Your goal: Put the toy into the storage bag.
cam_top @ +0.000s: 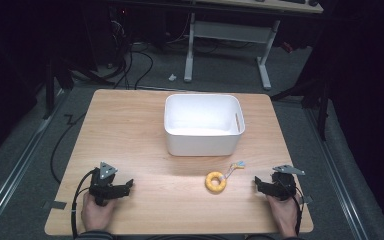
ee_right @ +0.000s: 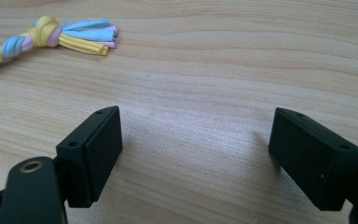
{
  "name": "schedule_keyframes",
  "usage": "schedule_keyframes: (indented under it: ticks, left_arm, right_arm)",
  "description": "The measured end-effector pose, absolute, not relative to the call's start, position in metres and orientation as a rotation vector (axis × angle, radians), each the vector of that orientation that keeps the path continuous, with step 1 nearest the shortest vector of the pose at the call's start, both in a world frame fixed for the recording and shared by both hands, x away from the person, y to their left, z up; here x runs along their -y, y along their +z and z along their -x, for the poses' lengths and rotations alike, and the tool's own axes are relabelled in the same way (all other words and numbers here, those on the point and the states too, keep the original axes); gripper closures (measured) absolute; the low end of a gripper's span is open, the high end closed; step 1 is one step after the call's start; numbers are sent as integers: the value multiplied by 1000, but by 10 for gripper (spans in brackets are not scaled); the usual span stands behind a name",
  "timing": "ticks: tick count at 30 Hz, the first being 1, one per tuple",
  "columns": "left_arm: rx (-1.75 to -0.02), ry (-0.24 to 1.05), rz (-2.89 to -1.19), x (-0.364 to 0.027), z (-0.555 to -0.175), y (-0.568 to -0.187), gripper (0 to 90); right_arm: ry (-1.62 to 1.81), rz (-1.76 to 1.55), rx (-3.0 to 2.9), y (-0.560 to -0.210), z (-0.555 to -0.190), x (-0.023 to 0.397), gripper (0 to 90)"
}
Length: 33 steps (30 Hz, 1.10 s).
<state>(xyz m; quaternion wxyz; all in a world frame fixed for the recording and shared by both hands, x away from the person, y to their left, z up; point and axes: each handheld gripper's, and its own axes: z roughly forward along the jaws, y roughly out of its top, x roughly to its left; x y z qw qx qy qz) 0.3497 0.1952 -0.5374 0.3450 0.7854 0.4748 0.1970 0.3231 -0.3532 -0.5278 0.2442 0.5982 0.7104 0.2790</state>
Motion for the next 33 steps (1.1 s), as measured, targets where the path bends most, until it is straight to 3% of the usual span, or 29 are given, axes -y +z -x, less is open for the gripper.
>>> schedule_keyframes:
  ticks: [33]
  left_arm:
    - [-1233,511,-2039,-195,-350,-537,149]
  right_arm:
    - [912,-1477,-2019,-504,-306,318,406]
